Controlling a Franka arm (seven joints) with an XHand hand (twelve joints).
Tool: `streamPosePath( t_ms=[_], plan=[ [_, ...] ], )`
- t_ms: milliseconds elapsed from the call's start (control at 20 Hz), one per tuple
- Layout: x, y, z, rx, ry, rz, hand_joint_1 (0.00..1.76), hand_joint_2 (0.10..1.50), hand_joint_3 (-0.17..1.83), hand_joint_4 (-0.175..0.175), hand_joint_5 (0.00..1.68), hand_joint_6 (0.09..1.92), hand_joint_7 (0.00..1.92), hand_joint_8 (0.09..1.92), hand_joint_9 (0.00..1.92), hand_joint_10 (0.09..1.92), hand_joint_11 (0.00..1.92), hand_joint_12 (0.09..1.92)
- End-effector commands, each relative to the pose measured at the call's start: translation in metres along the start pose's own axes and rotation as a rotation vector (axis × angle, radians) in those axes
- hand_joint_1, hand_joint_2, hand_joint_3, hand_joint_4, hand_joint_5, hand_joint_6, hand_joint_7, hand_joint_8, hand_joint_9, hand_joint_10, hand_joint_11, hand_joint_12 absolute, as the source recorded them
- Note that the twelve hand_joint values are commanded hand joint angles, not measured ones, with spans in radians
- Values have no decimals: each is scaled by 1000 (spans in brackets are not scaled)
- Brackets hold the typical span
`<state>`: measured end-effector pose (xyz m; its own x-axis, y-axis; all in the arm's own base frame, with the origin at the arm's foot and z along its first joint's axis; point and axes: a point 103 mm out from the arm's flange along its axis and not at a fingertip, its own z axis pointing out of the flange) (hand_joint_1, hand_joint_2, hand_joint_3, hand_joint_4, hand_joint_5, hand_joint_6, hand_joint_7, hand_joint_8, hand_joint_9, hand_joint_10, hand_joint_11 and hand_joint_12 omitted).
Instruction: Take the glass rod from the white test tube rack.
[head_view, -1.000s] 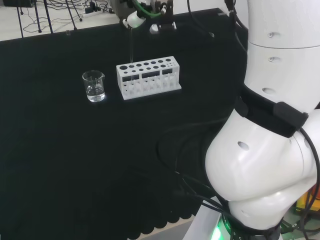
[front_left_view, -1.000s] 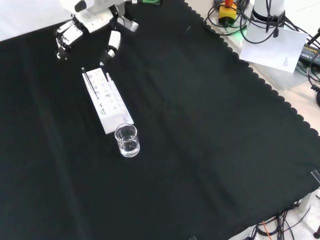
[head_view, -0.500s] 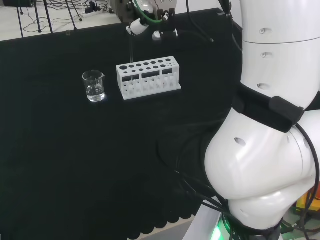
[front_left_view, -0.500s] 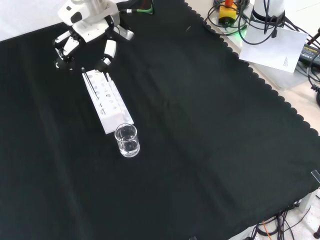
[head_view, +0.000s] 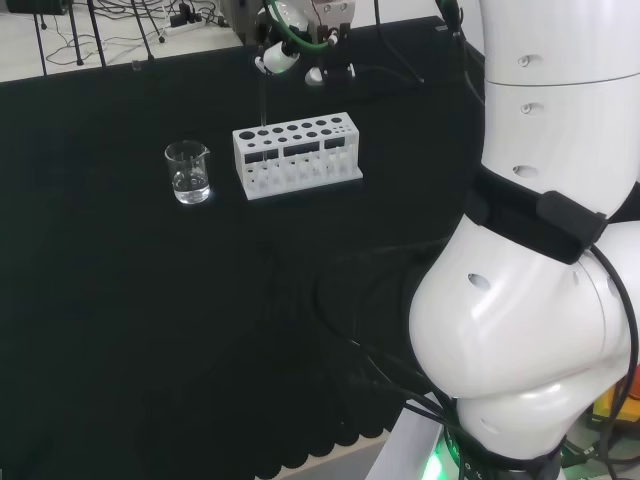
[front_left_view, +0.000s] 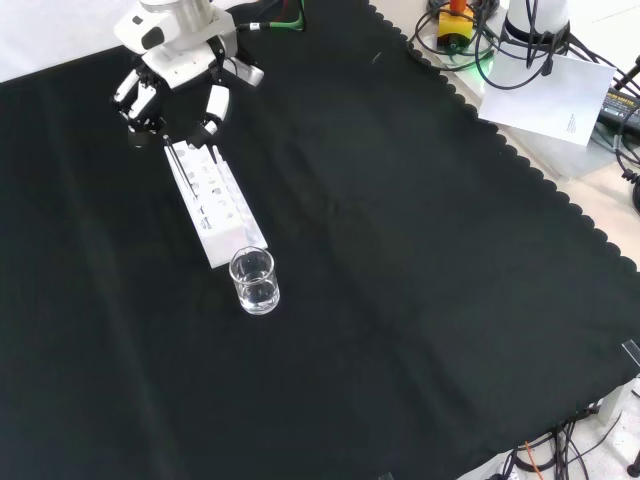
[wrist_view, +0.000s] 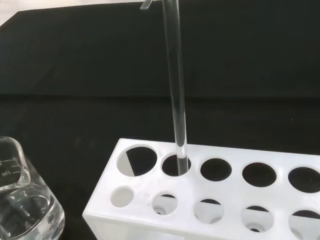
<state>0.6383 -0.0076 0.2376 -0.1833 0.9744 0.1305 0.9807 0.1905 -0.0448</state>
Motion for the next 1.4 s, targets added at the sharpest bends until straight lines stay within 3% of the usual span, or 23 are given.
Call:
streamPosePath(
  t_ms=[50,550,600,700,800,950,1150,1400],
  plan=[
    [7,0,0,-17,-13,-30,828,853,570,-175,577,923,1157,896,1222,818,558,1301],
    [16,6,4,2,-51,-41,927,818,645,-175,700,957,1295,841,1392,765,685,1259],
    [15,6,5,3,-58,-38,958,814,651,-175,730,953,1319,832,1423,757,767,1233],
    [15,8,6,-4,-69,-37,1072,948,408,-175,844,1079,1363,828,1483,749,976,1147],
    [15,9,6,-4,-70,-40,1128,1010,256,-175,922,1075,1392,840,1514,750,1157,1028],
    [15,11,6,-10,-57,-44,1247,906,389,-175,993,1013,1128,978,1507,775,1292,885],
    [15,13,5,-2,-53,-55,1268,851,502,-175,992,1043,1058,1050,1519,784,1324,829],
    [12,14,5,13,-50,-58,1257,1079,121,-175,800,1114,1079,1060,1532,800,1415,761]
  ],
)
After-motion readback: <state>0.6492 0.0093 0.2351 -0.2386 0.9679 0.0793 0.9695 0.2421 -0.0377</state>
